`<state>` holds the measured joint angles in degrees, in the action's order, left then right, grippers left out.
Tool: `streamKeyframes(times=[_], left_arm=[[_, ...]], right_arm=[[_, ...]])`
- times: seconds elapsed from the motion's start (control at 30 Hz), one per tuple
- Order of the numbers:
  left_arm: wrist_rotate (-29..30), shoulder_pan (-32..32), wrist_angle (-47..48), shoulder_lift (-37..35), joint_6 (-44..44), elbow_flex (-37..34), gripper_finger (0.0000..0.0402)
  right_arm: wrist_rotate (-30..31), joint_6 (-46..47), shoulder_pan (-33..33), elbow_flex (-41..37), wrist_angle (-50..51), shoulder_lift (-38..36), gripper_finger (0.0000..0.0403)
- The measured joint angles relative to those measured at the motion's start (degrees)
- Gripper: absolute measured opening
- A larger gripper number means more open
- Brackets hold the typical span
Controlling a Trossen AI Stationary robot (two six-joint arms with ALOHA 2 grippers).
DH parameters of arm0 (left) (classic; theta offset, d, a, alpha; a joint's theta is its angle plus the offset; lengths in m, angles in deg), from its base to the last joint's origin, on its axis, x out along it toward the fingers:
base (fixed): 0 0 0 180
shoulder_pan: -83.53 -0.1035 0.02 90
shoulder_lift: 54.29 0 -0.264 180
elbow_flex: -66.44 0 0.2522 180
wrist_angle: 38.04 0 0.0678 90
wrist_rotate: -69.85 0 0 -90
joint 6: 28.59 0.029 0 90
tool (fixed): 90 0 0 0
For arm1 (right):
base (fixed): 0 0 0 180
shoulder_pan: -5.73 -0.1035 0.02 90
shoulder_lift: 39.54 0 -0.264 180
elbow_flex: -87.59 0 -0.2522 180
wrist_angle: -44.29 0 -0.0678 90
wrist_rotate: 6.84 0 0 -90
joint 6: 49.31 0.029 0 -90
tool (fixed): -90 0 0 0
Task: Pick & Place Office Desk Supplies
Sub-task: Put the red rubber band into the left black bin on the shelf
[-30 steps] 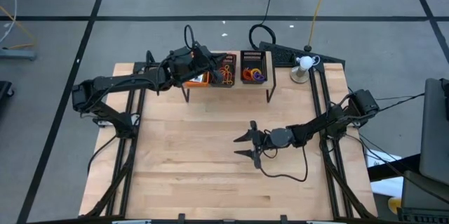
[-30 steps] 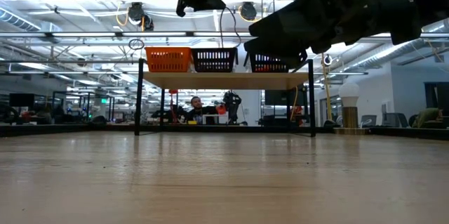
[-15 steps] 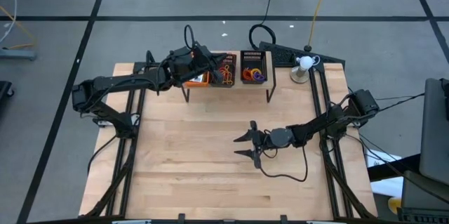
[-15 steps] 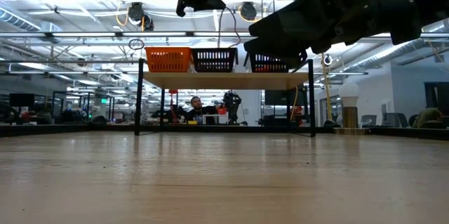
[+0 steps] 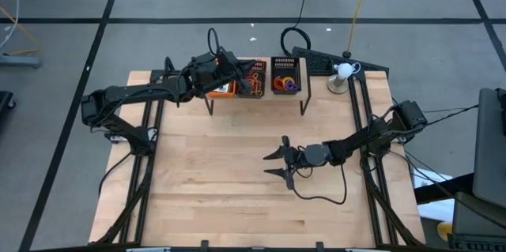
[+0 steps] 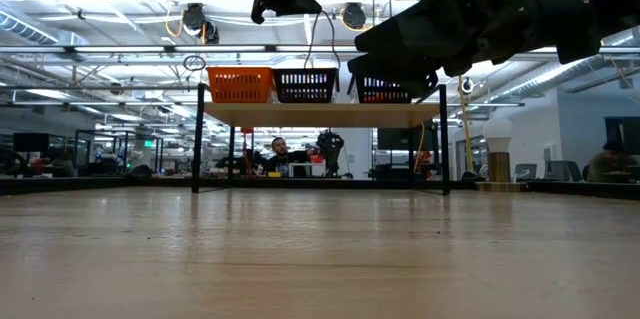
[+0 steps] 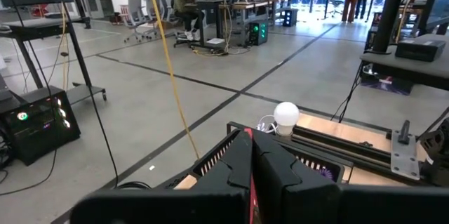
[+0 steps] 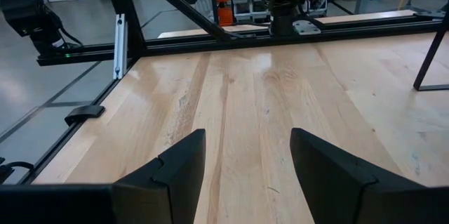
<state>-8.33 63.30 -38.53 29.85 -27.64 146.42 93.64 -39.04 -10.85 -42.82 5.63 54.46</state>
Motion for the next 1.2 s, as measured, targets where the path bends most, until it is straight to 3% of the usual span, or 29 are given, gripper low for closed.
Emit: streamKeyframes(times=[0.97, 1.2], left_arm=[[-1.3, 0.02, 3.14, -0.07, 0.01, 0.0, 0.0001], [2.23, -0.82, 8.45, -0.07, 2.16, 0.0, 0.0]], right_arm=[[0.2, -0.9, 0.09, 0.0, 0.53, 0.0, 0.0199], [1.79, -1.36, 0.09, 0.0, 0.59, 0.0, 0.0199]])
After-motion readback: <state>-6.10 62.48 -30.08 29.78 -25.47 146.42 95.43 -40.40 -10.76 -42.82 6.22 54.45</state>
